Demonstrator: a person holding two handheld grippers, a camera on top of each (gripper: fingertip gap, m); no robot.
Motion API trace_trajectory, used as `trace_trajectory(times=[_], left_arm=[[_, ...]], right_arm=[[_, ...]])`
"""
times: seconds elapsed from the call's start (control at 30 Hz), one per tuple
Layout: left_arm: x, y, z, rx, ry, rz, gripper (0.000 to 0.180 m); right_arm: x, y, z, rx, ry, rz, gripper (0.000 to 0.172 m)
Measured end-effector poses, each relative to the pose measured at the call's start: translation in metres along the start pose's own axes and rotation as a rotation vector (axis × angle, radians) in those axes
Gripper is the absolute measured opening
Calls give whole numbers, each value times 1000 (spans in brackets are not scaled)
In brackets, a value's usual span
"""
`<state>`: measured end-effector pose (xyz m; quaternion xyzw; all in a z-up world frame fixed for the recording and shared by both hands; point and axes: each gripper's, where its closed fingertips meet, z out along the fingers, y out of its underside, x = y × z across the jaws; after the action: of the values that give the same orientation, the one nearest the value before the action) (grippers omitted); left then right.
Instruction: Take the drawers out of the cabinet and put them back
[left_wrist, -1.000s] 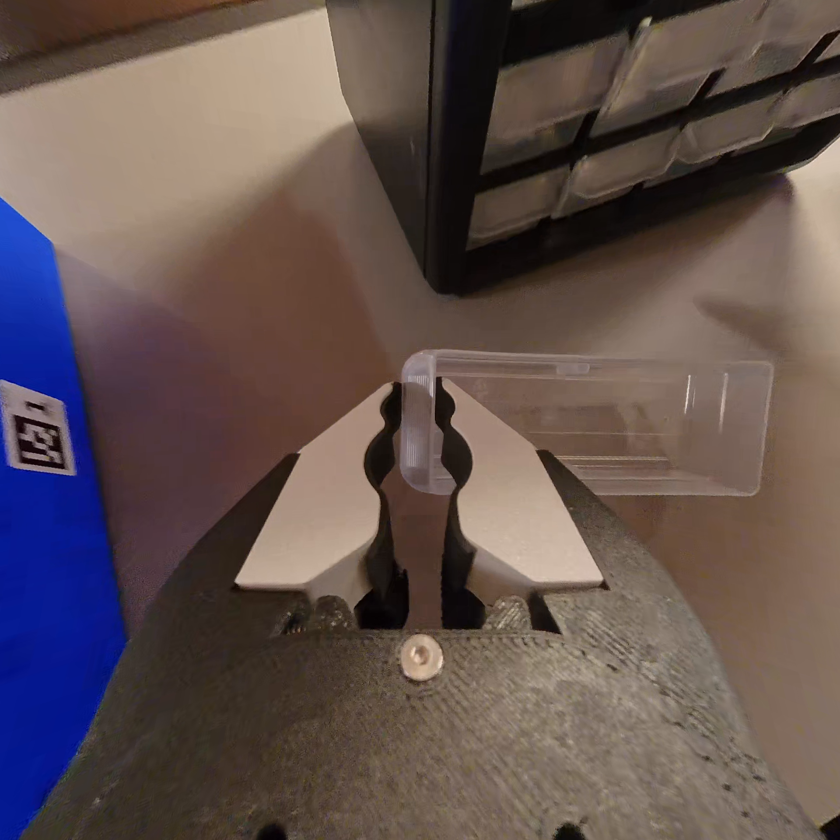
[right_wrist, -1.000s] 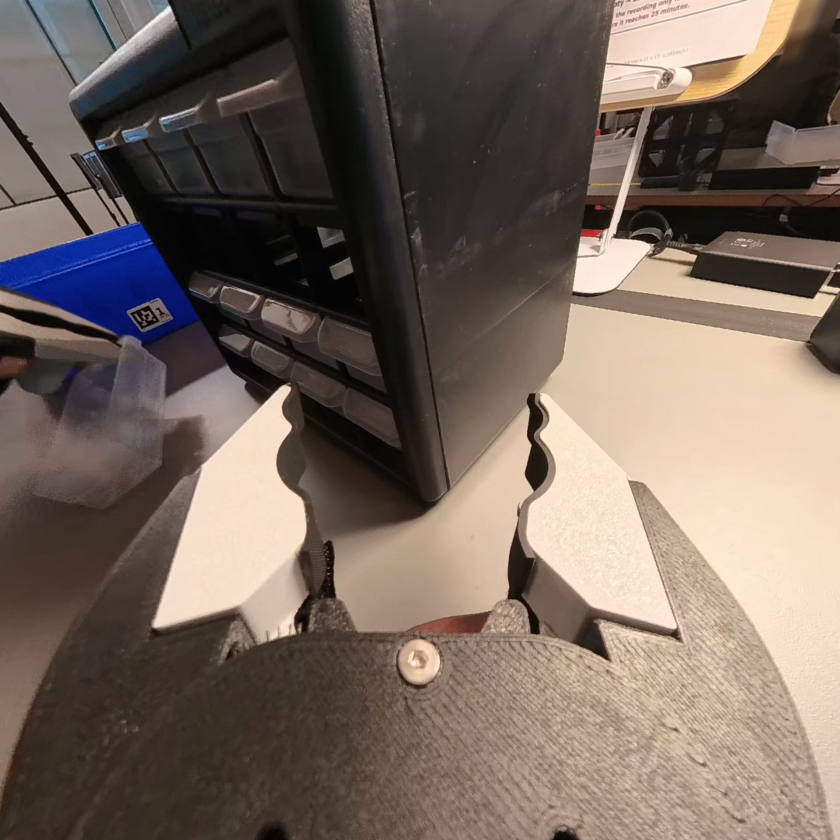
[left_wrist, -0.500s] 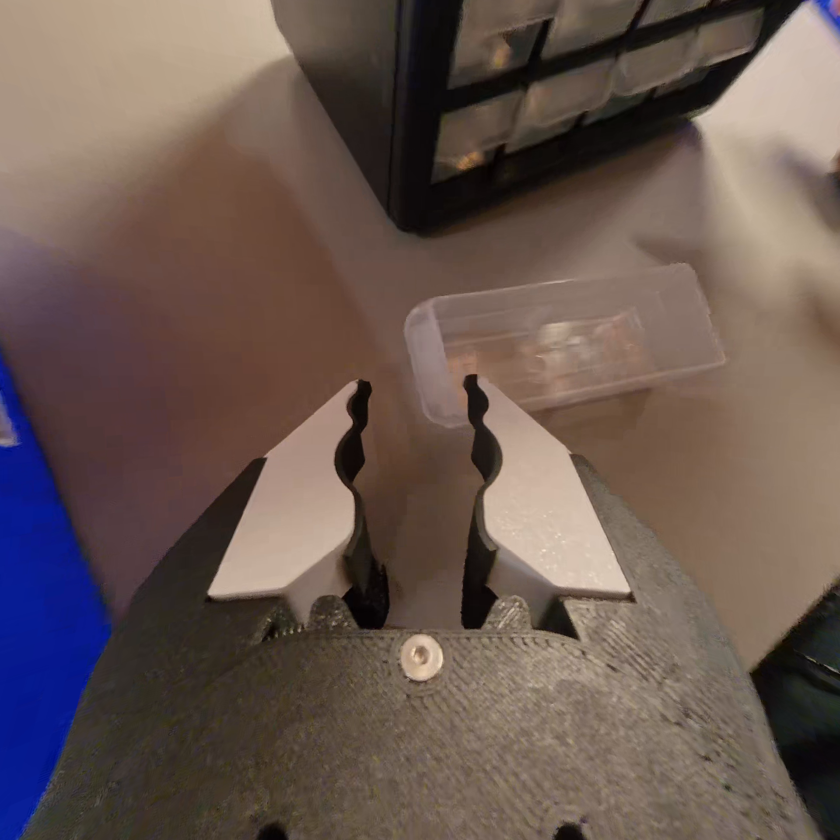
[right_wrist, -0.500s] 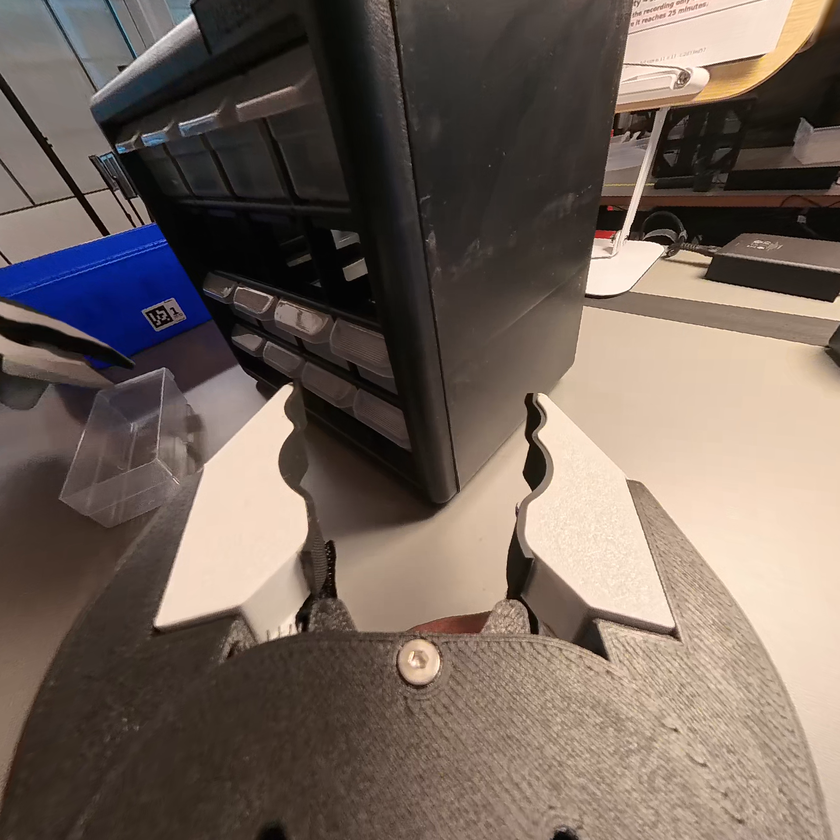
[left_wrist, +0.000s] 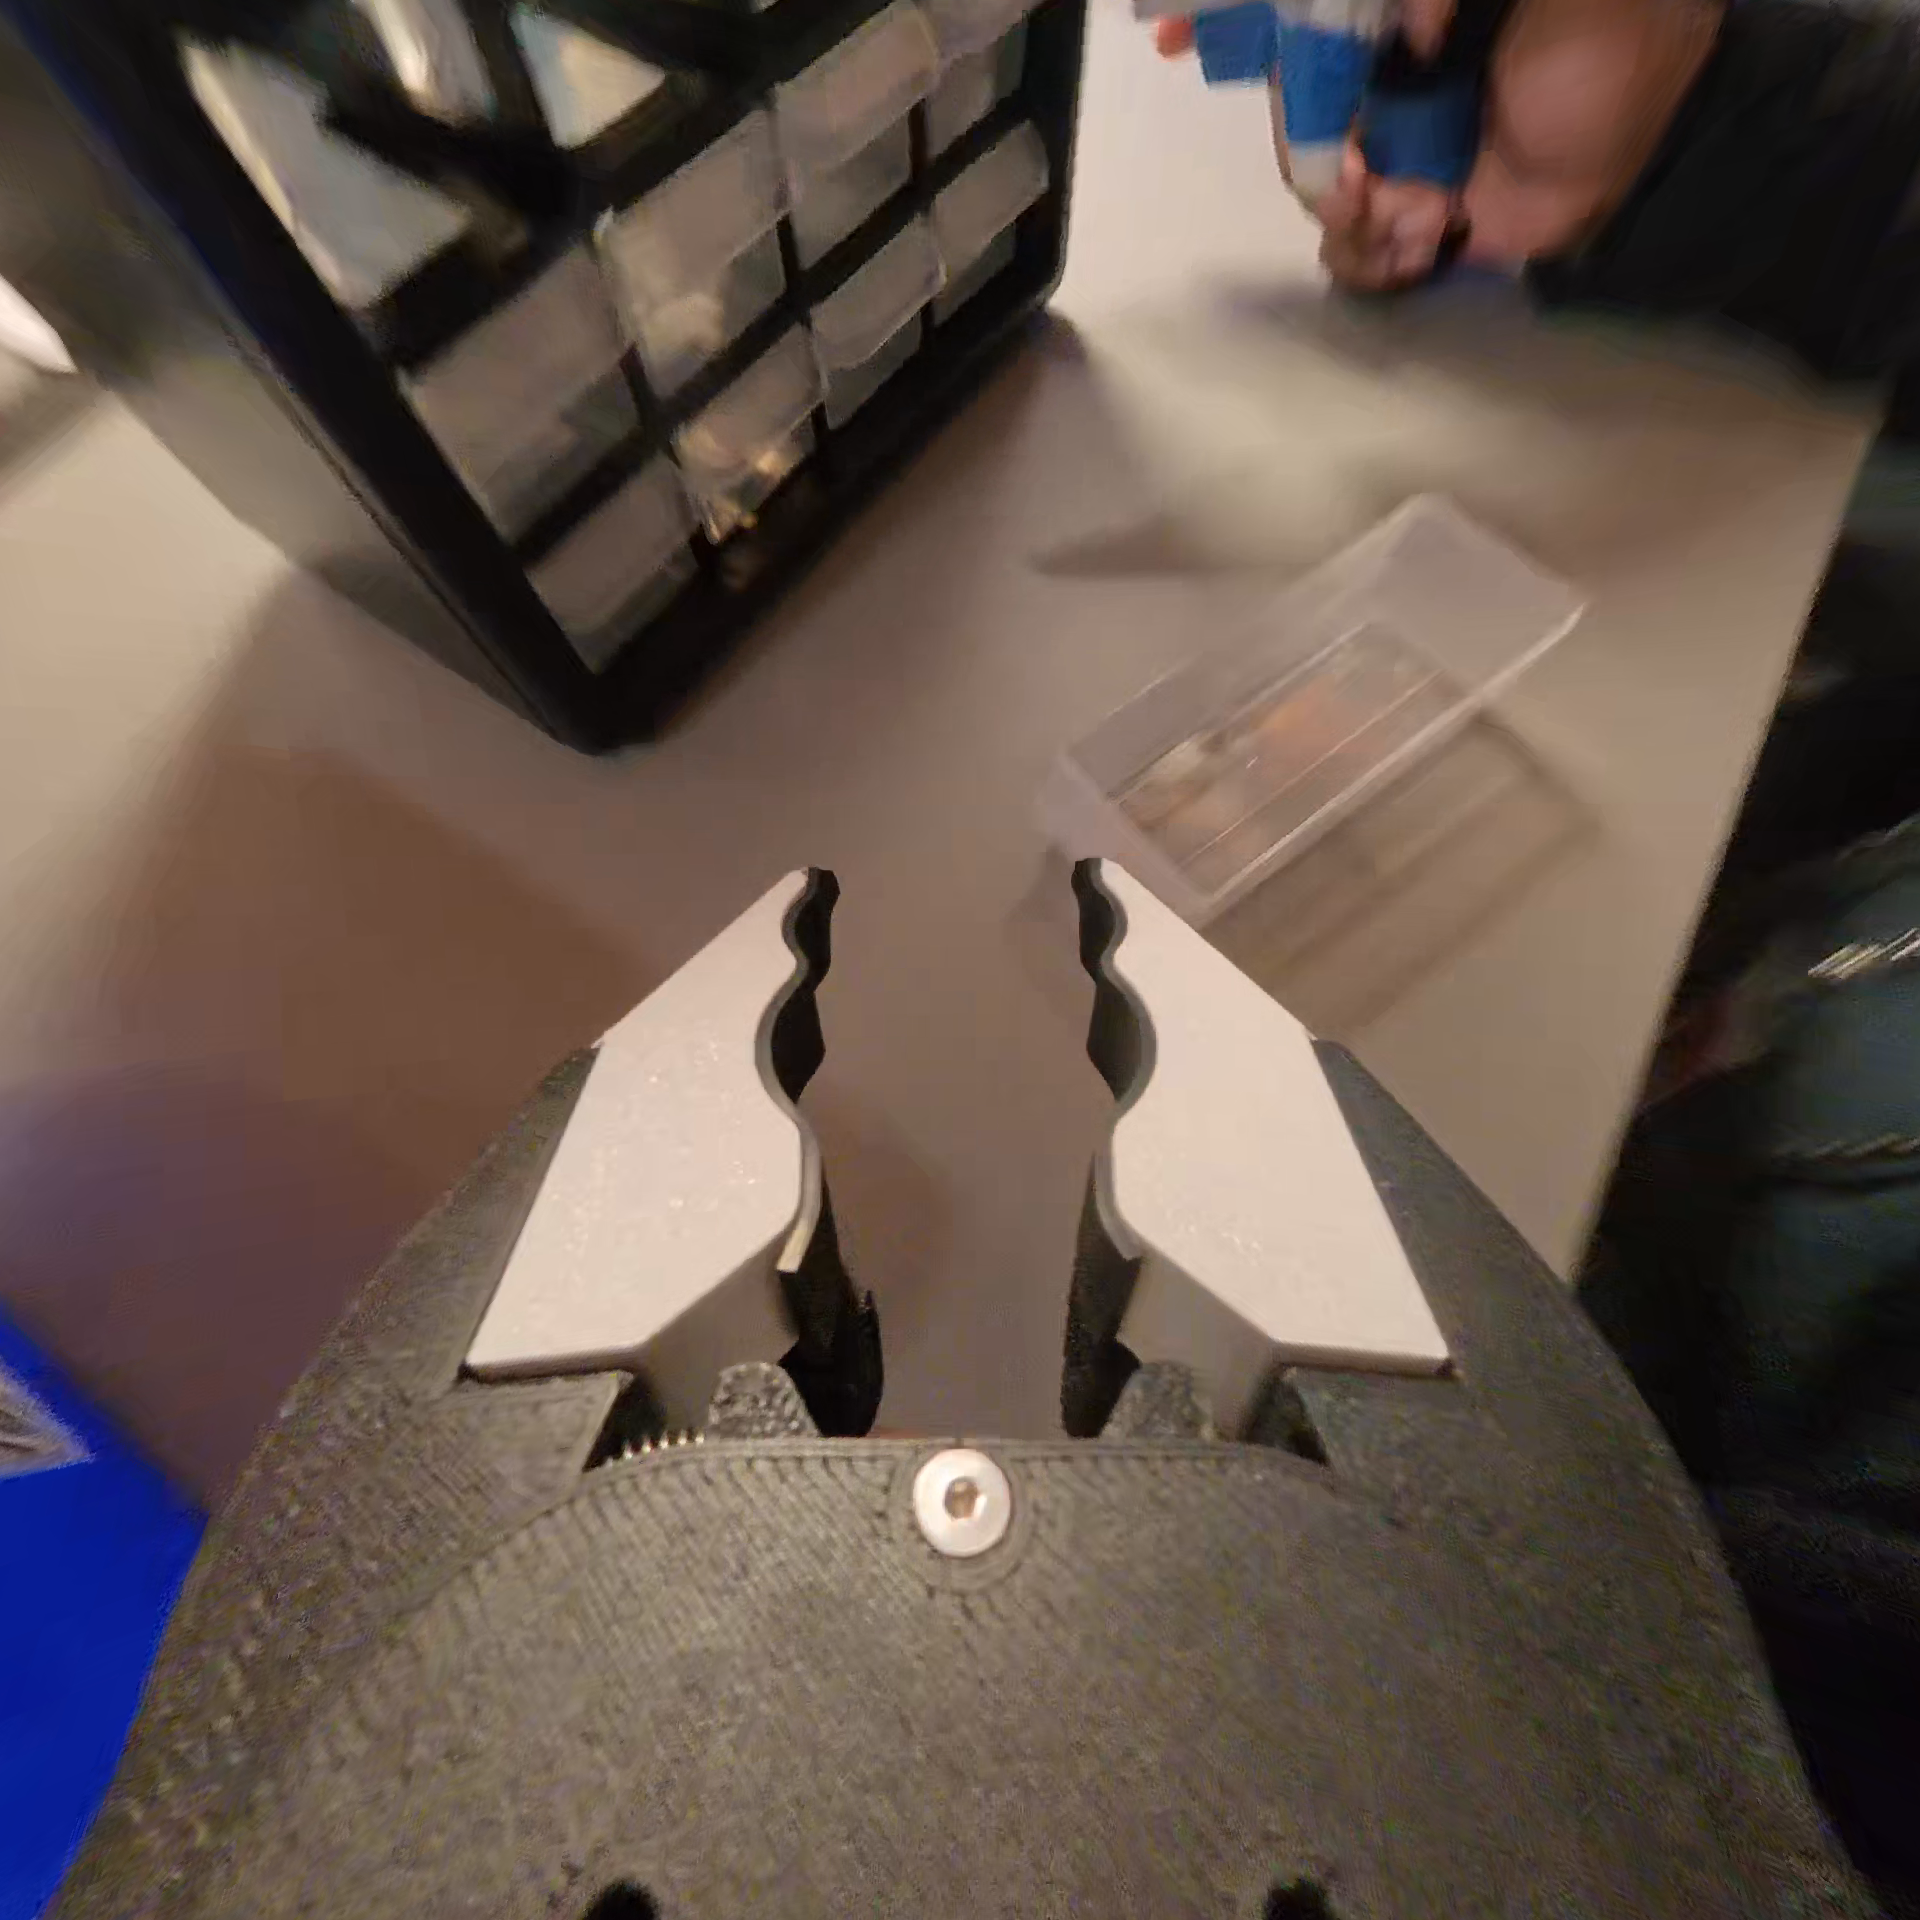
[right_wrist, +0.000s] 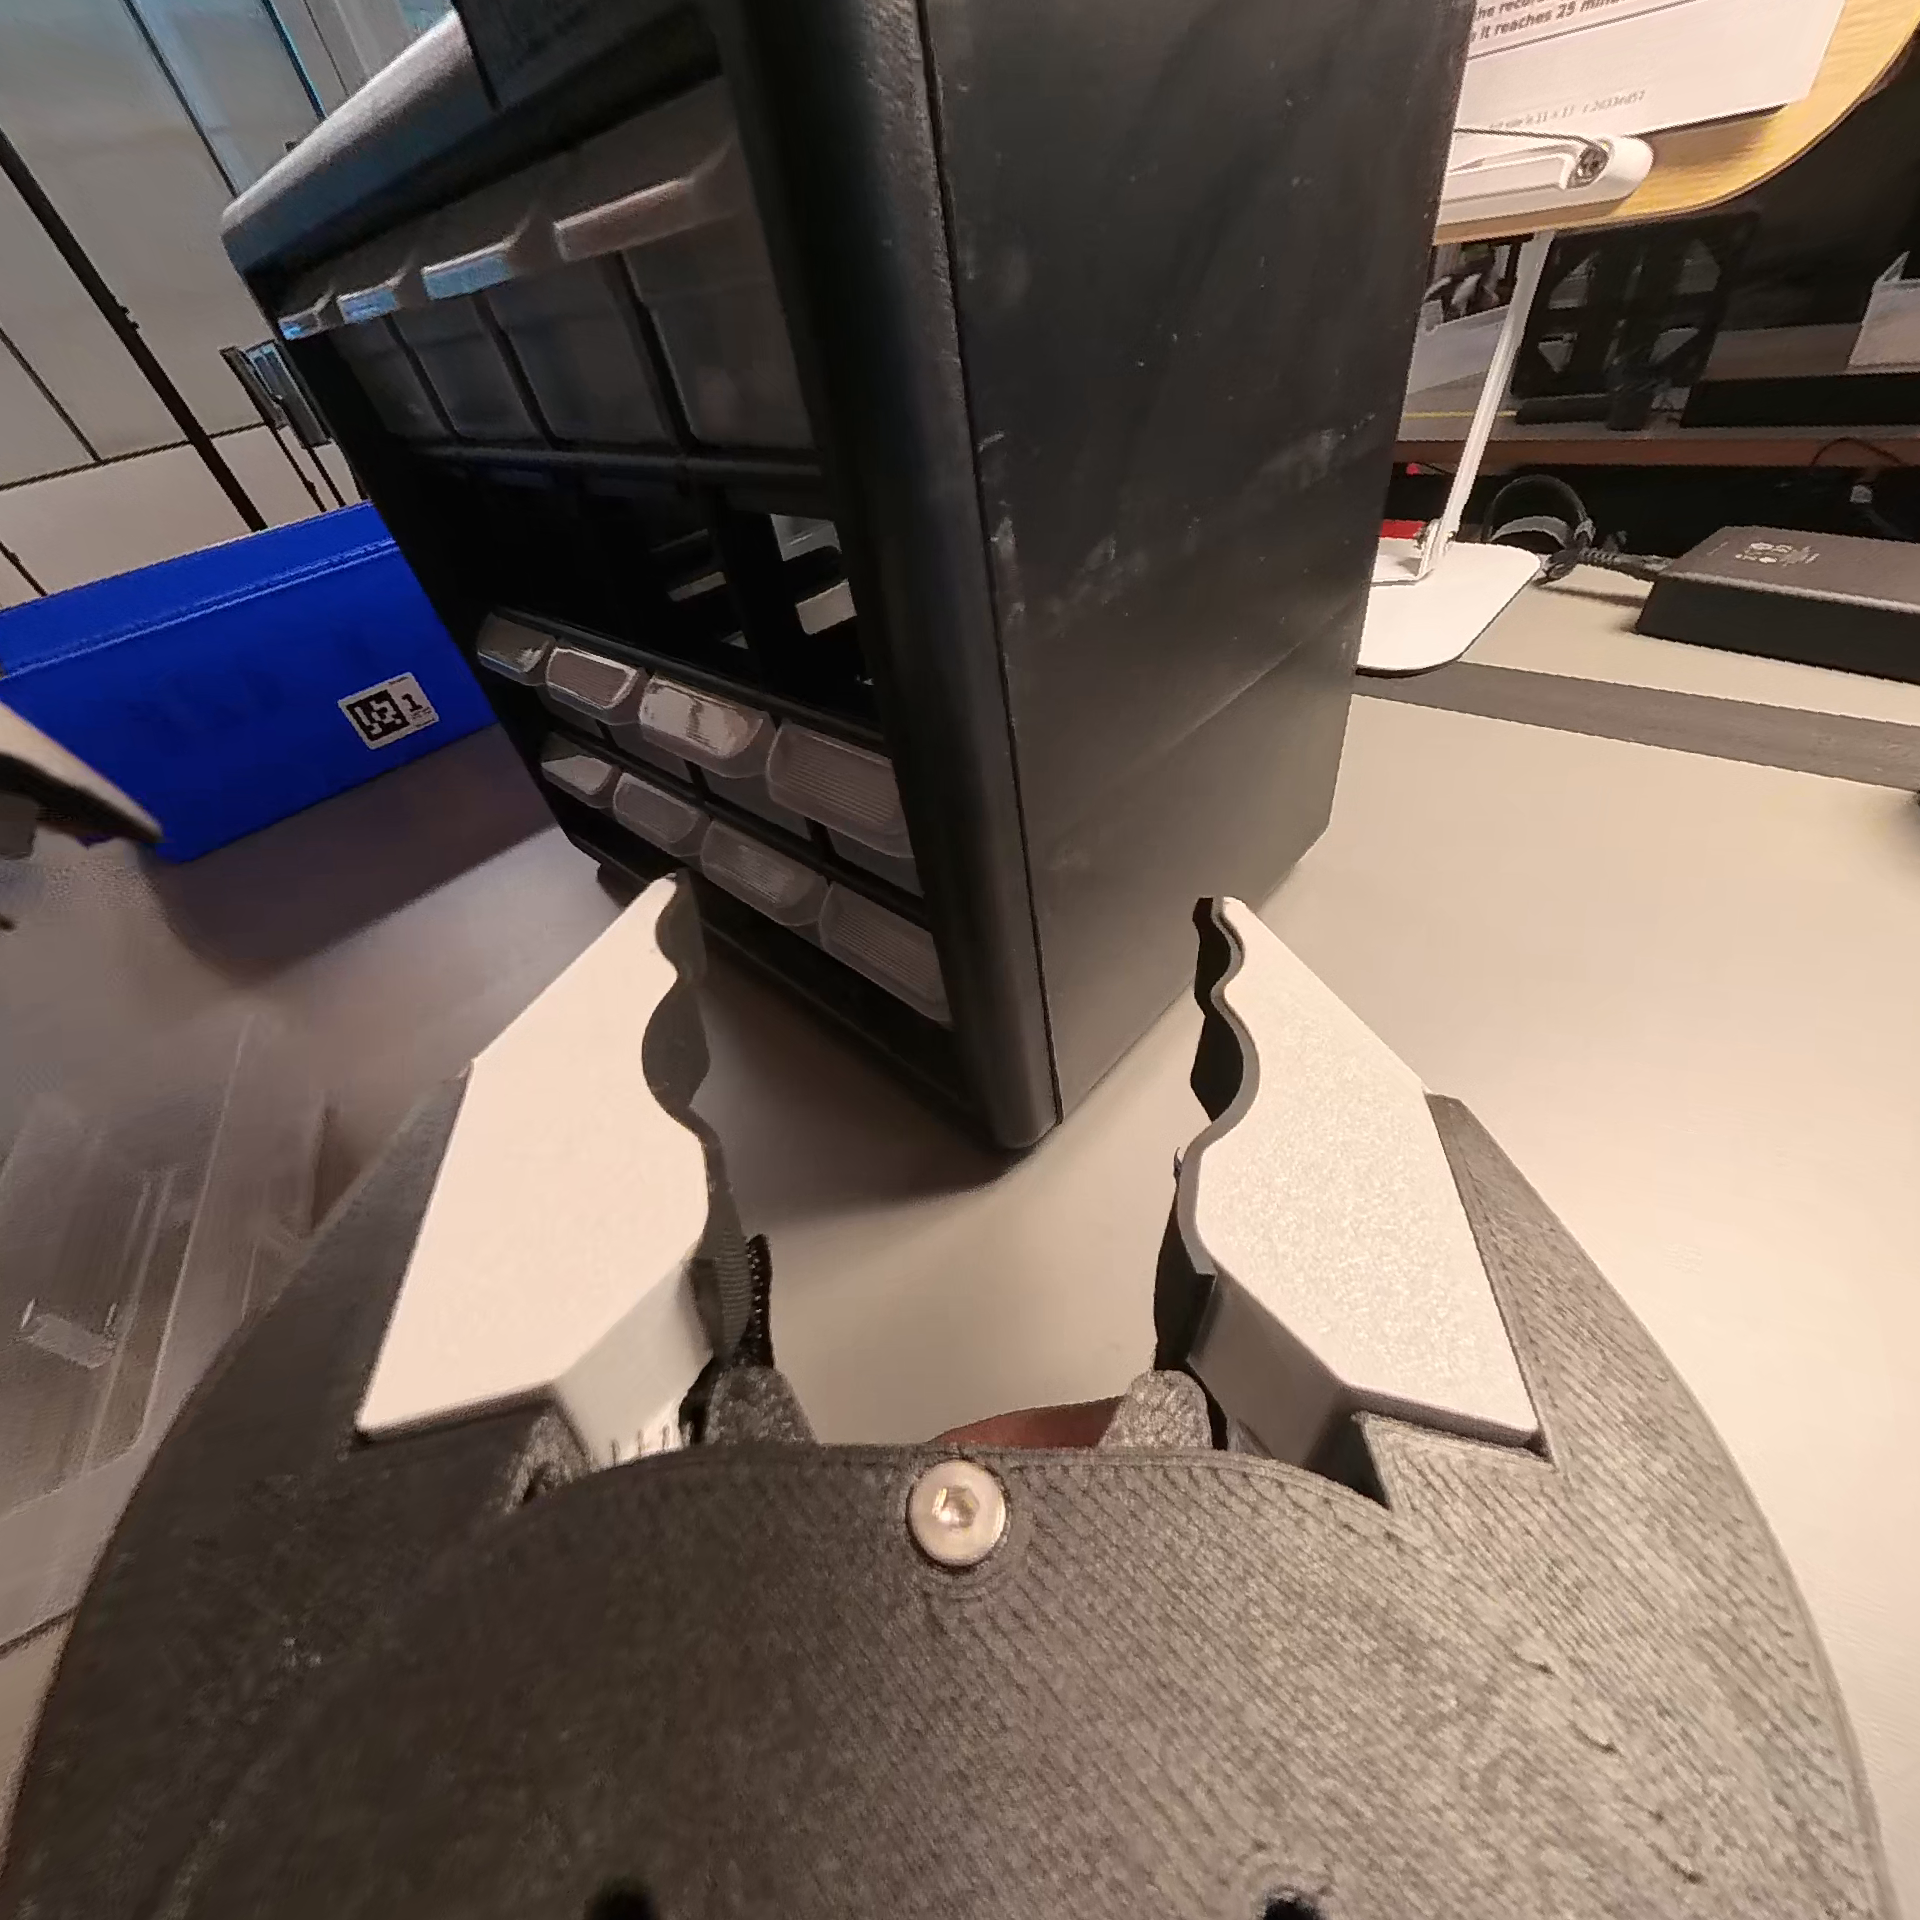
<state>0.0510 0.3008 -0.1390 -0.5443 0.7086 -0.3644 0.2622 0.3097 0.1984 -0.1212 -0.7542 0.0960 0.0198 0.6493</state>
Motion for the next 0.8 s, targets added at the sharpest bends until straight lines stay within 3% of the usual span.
trace_trajectory(times=[0.07, 0.2, 0.3, 0.57, 0.8], left_arm=[[-6, 5, 1, -26, -18, 253, 50], [-8, 27, 21, -218, 7, 642, 49], [-3, 28, 32, -264, 53, 833, 47], [33, 19, 49, -214, 230, 994, 42], [97, 6, 49, -76, 371, 1023, 40]], right_arm=[[-2, -1, 0, 1, -5, -4, 97], [-2, -1, -1, 4, -8, -11, 96], [-1, -2, -2, 7, -6, -15, 96], [1, -4, -3, 13, -7, -13, 95], [0, -4, -3, 13, -13, -15, 95]])
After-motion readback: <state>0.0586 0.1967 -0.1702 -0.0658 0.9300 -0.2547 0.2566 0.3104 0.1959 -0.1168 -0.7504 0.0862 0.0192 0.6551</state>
